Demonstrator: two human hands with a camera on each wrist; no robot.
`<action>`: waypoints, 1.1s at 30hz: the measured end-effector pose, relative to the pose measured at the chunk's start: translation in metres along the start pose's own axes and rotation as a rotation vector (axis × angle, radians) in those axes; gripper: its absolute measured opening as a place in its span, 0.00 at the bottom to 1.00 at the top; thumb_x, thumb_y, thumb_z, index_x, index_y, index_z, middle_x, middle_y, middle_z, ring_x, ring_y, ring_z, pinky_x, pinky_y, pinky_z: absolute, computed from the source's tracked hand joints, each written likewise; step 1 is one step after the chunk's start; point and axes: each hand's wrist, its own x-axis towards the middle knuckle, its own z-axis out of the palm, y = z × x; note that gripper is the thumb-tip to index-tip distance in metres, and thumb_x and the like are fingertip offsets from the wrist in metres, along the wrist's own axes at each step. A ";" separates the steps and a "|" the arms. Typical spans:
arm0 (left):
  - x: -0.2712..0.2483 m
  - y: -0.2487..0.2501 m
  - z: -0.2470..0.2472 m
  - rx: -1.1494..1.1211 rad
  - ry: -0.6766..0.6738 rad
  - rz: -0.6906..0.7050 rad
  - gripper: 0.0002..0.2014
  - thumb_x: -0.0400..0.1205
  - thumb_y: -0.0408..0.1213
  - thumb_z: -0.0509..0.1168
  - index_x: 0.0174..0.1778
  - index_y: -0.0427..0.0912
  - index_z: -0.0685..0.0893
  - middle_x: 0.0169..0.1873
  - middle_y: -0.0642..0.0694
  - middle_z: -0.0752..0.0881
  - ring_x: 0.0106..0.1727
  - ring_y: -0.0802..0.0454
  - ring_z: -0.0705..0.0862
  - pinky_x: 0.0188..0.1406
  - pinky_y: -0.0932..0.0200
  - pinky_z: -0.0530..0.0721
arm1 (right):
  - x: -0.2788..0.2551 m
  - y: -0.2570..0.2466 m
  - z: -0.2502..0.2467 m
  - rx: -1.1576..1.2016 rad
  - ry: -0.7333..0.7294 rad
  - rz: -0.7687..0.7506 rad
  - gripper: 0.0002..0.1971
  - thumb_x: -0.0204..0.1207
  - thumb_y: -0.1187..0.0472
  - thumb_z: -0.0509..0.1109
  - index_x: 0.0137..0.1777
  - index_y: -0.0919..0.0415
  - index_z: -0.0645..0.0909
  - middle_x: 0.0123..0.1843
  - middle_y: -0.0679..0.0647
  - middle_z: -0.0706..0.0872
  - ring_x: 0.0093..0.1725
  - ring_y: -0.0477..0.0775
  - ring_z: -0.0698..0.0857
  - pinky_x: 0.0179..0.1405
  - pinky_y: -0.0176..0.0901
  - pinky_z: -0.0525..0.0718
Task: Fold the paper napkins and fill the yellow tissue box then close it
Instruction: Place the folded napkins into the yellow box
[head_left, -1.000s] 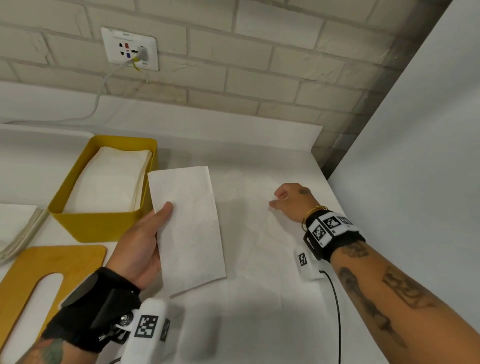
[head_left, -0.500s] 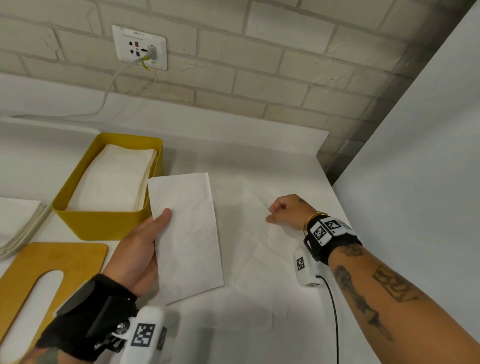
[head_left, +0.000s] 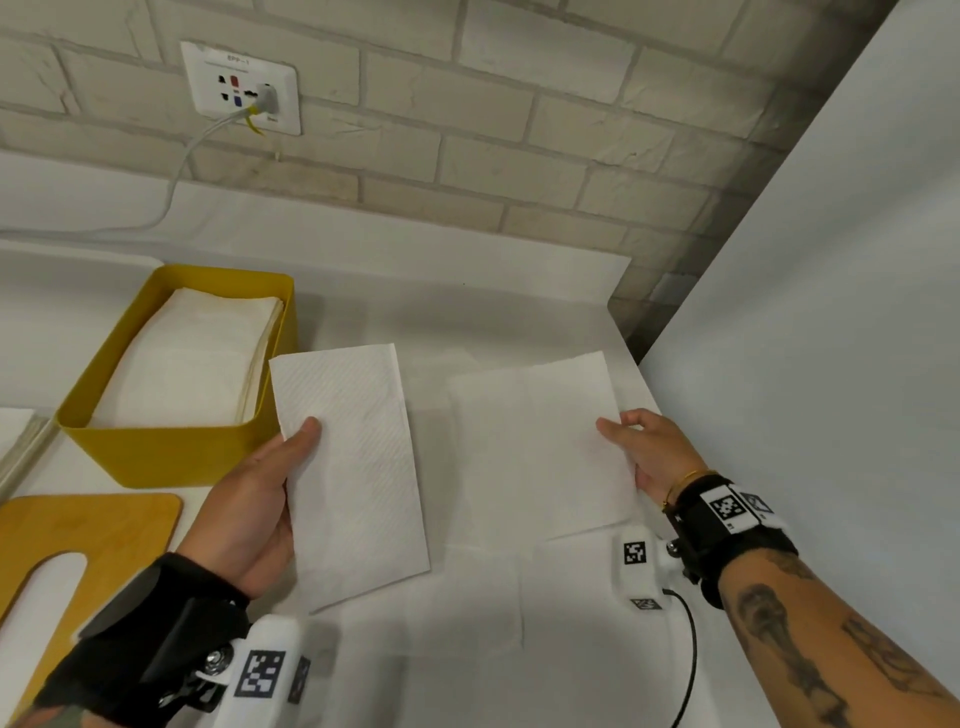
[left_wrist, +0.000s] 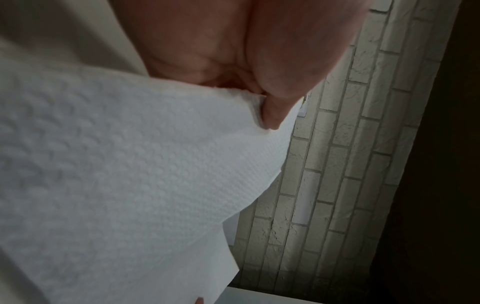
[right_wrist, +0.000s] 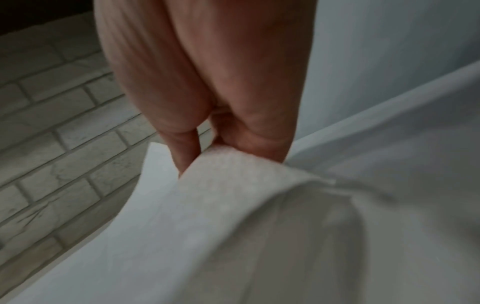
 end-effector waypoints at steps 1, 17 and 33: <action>0.000 -0.001 0.001 0.001 -0.004 -0.004 0.15 0.88 0.43 0.61 0.68 0.45 0.85 0.60 0.44 0.92 0.59 0.48 0.92 0.56 0.51 0.89 | -0.003 0.004 -0.003 0.024 -0.016 0.017 0.32 0.57 0.47 0.87 0.61 0.54 0.83 0.61 0.60 0.90 0.60 0.64 0.90 0.66 0.67 0.86; -0.003 -0.001 0.008 0.020 -0.030 -0.001 0.15 0.88 0.43 0.61 0.68 0.46 0.84 0.59 0.44 0.92 0.58 0.48 0.92 0.60 0.47 0.86 | -0.031 0.024 -0.014 0.341 -0.192 -0.008 0.13 0.80 0.80 0.65 0.57 0.69 0.87 0.53 0.62 0.93 0.48 0.55 0.93 0.49 0.43 0.92; -0.005 0.003 0.011 0.013 -0.035 0.014 0.13 0.88 0.42 0.61 0.65 0.46 0.85 0.56 0.45 0.93 0.52 0.51 0.93 0.56 0.48 0.84 | -0.041 0.021 -0.027 0.525 -0.083 0.088 0.15 0.86 0.55 0.62 0.57 0.65 0.86 0.52 0.63 0.87 0.53 0.62 0.85 0.61 0.56 0.84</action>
